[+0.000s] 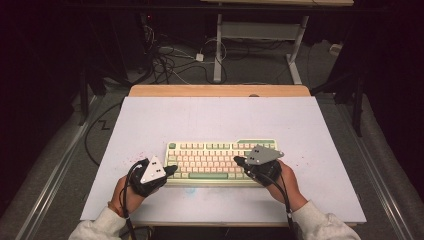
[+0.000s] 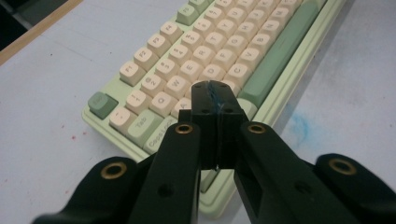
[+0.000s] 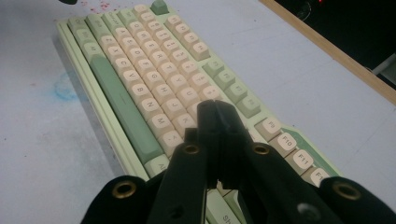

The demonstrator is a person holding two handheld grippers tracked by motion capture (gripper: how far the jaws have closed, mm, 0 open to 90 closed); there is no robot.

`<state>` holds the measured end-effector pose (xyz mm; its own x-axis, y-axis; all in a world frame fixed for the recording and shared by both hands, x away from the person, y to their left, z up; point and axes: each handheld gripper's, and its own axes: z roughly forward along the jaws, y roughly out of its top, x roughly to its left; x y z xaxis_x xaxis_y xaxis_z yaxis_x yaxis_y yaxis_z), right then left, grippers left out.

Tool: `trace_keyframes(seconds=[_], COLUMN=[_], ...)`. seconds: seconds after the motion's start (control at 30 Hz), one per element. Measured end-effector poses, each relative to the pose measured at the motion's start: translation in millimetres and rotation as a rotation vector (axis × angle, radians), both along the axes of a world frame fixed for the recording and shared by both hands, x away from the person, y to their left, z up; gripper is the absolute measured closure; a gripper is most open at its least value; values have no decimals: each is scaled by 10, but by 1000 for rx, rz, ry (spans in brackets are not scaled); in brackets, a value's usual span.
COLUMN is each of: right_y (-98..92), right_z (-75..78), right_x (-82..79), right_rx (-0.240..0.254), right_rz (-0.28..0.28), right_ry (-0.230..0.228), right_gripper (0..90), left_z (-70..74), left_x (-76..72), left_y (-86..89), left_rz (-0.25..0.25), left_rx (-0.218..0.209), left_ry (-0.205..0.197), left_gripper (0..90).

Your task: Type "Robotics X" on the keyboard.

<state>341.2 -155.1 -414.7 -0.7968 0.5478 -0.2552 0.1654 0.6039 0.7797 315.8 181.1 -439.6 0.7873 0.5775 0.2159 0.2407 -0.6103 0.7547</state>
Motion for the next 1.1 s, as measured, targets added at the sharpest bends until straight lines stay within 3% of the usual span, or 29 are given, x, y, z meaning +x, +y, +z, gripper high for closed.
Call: trace_keyframes(seconds=[0.4, 0.77, 0.93, 1.1], right_y=[-116, -192, -214, -222], right_z=[0, -26, -31, -24], right_x=[-99, -151, -142, -144], right_rx=[-3, -8, -7, -8], right_rz=[-3, 1, -2, -3], right_ry=[1, 10, 13, 10], right_gripper=[900, 900, 900, 900], left_z=[54, 50, 24, -3], left_x=[220, 446, 527, 587], left_y=[-307, -666, -801, -823], left_rz=[-32, -80, -75, -52], left_rx=[5, 67, 98, 108], left_ry=[29, 85, 92, 98], left_gripper=[875, 876, 876, 876])
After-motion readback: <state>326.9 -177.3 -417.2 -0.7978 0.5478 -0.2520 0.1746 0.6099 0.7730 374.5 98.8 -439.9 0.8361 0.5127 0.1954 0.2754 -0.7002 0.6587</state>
